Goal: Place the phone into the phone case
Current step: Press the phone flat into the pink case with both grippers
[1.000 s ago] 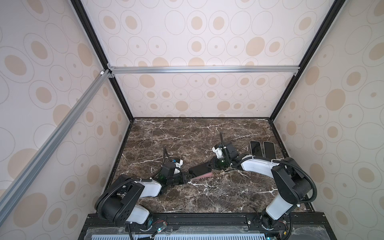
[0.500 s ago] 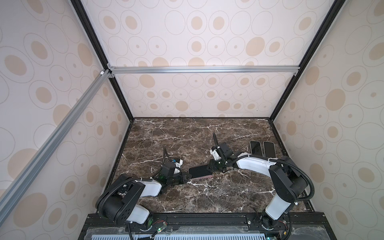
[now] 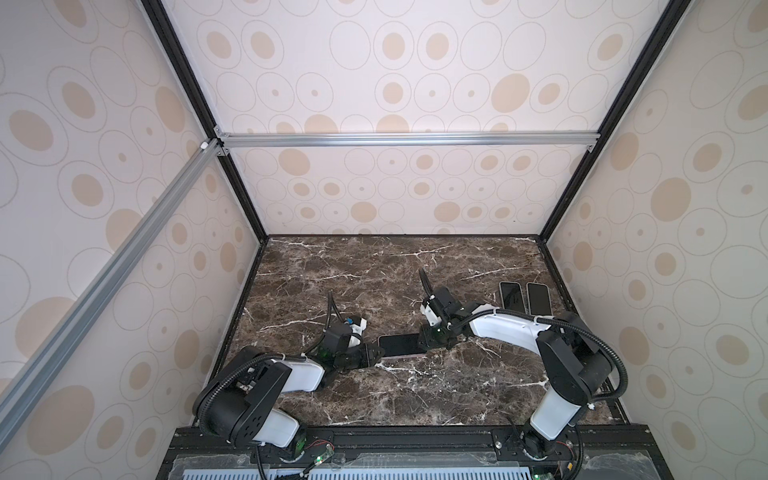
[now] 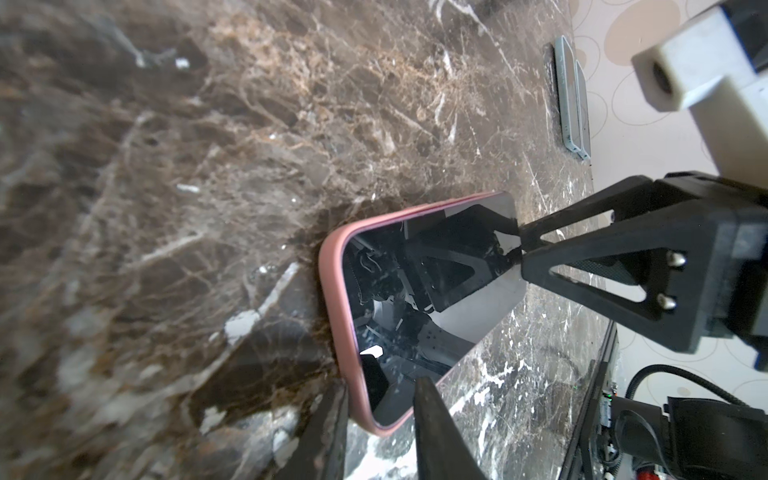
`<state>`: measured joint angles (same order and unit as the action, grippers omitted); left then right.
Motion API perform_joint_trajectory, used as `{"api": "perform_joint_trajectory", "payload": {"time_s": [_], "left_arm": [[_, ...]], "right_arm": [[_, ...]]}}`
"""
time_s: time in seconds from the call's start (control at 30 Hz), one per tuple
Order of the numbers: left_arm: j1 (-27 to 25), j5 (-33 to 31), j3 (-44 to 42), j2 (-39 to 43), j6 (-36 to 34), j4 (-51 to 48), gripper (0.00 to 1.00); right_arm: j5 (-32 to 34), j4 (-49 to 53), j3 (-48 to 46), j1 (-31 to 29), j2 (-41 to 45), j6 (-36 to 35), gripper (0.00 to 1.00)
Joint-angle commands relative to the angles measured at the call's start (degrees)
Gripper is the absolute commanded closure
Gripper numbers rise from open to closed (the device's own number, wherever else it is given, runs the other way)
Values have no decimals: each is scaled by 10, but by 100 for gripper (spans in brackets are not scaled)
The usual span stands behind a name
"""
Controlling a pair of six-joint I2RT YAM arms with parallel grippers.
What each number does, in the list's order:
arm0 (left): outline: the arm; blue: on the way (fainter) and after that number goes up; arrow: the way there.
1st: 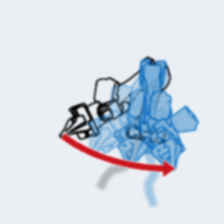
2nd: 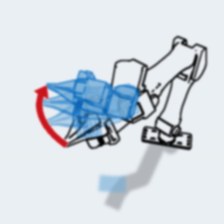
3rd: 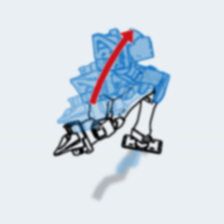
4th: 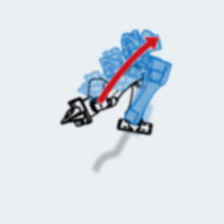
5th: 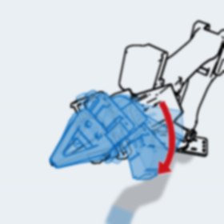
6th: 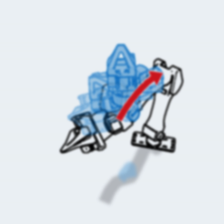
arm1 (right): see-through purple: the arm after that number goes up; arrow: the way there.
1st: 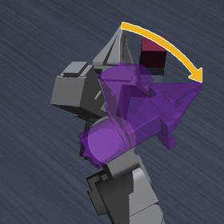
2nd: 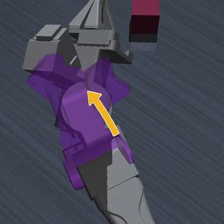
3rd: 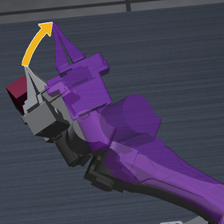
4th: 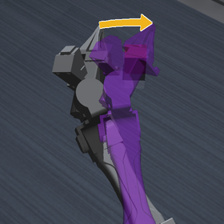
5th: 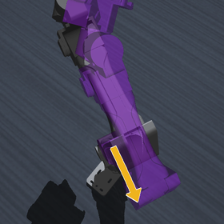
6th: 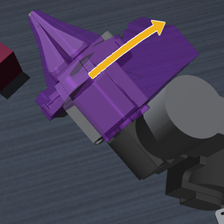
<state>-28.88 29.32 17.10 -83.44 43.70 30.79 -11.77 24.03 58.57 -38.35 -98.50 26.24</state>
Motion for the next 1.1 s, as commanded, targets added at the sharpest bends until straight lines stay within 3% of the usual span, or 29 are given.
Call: {"api": "perform_joint_trajectory", "payload": {"time_s": [0.0, 0.3, 0.47, 0.67, 1.07], "left_arm": [[-1, -11, 11, 5, -12, -36, 63], [-2, -45, 40, 5, -40, -92, 59], [-1, -56, 64, -6, -58, -124, 61], [-1, -51, 78, -17, -69, -138, 69], [-1, -34, 83, -35, -74, -138, 72]], "right_arm": [[15, 32, 13, -5, 20, -14, 56], [14, 47, 8, -5, 23, -20, 77], [-1, 34, 0, -5, 14, -16, 78], [-15, 29, -8, -5, 5, -11, 78], [-26, 28, -12, -5, -13, -6, 80]]}}
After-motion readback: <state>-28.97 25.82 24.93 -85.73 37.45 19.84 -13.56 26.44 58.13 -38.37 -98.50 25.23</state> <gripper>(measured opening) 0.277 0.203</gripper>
